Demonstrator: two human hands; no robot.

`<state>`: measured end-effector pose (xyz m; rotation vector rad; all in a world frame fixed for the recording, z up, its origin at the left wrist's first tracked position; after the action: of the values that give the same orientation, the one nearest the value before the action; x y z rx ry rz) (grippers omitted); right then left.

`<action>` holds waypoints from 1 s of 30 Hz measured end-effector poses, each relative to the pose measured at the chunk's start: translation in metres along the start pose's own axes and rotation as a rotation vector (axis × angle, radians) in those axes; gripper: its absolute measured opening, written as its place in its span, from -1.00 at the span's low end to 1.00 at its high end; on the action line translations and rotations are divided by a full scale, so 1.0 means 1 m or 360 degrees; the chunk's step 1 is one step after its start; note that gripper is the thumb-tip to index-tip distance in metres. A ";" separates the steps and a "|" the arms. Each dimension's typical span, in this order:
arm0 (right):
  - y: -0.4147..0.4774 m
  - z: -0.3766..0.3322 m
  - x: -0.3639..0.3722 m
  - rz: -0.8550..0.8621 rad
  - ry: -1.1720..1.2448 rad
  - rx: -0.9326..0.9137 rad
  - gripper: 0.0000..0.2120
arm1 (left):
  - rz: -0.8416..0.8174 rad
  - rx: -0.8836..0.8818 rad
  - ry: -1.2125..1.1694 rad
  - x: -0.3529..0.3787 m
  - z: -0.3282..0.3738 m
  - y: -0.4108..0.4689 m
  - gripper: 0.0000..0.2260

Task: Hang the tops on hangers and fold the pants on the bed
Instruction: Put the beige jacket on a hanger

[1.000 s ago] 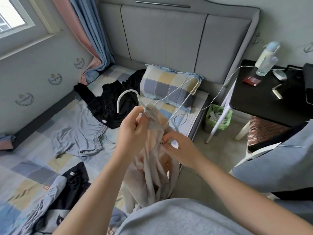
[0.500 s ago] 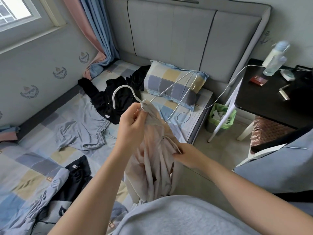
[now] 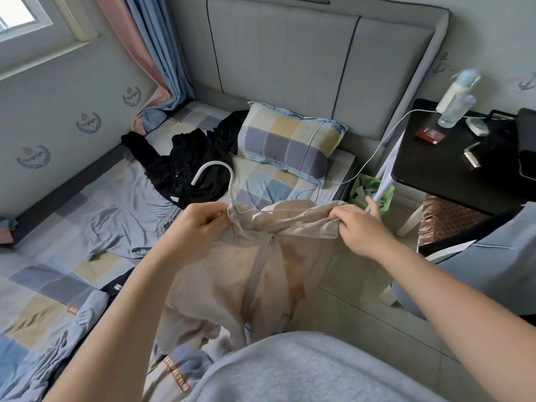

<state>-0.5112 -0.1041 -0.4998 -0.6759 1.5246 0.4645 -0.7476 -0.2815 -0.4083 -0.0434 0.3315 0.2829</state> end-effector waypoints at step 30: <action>-0.018 -0.087 -0.092 -0.0120 0.0660 -0.0304 -0.66 | 0.0918 -0.0241 -0.0927 -0.023 -0.027 -0.010 -0.83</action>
<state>-0.5662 -0.1628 -0.3995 -1.0223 1.8495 0.4334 -0.7744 -0.2992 -0.4261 -0.0121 -0.2693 0.8698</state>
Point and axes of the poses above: each hand's wrist, its own y-axis towards the middle knuckle, its own x-axis out of the palm, z = x × y, the point moved 9 cm from there along y, towards the middle knuckle, and after that the axes turned 14 degrees about -y, right-handed, at the moved point
